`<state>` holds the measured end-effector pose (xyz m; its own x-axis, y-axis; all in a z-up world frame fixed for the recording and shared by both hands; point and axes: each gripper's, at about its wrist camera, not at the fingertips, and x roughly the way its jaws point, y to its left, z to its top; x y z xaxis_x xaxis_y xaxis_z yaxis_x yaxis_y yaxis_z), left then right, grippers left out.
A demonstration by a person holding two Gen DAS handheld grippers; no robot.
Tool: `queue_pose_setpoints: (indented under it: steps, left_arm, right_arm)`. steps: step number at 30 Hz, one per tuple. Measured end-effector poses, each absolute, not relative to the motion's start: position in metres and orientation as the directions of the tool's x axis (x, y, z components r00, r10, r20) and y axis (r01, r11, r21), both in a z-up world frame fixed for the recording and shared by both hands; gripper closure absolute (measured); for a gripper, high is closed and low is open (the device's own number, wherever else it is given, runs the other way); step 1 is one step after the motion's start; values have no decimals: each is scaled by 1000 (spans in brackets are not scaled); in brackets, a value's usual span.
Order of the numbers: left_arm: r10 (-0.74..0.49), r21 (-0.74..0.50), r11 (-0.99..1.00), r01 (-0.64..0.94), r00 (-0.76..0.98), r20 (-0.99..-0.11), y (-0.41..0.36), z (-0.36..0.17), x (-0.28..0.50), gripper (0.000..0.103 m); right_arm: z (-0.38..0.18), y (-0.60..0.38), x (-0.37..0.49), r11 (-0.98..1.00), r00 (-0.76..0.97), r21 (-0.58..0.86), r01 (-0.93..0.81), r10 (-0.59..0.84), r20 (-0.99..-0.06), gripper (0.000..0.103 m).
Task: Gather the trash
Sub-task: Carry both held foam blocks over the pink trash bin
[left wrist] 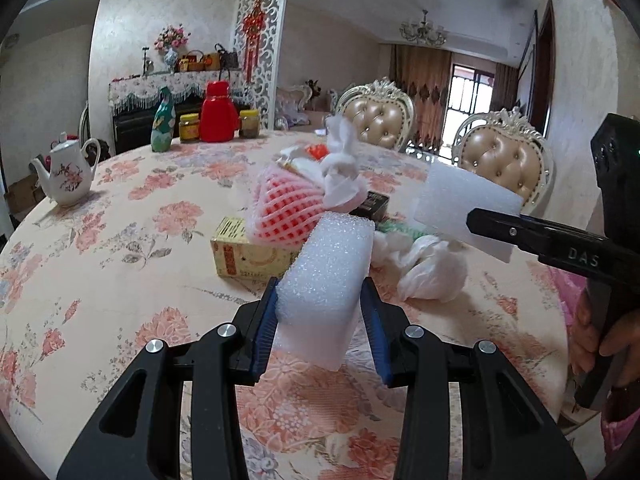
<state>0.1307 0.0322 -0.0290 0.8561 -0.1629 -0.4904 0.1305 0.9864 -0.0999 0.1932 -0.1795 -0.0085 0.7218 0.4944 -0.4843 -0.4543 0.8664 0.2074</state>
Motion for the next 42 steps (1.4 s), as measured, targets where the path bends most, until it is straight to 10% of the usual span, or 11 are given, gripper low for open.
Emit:
queue_pose_setpoints:
  steps: [23, 42]
  left_arm:
    - [-259, -46, 963, 267, 860, -439, -56, -11, 137, 65]
    - [-555, -7, 785, 620, 698, -453, -236, -11, 179, 65]
  right_arm:
    - [-23, -250, 141, 943, 826, 140, -300, 331, -457, 66]
    - [-27, -426, 91, 980, 907, 133, 149, -82, -413, 66]
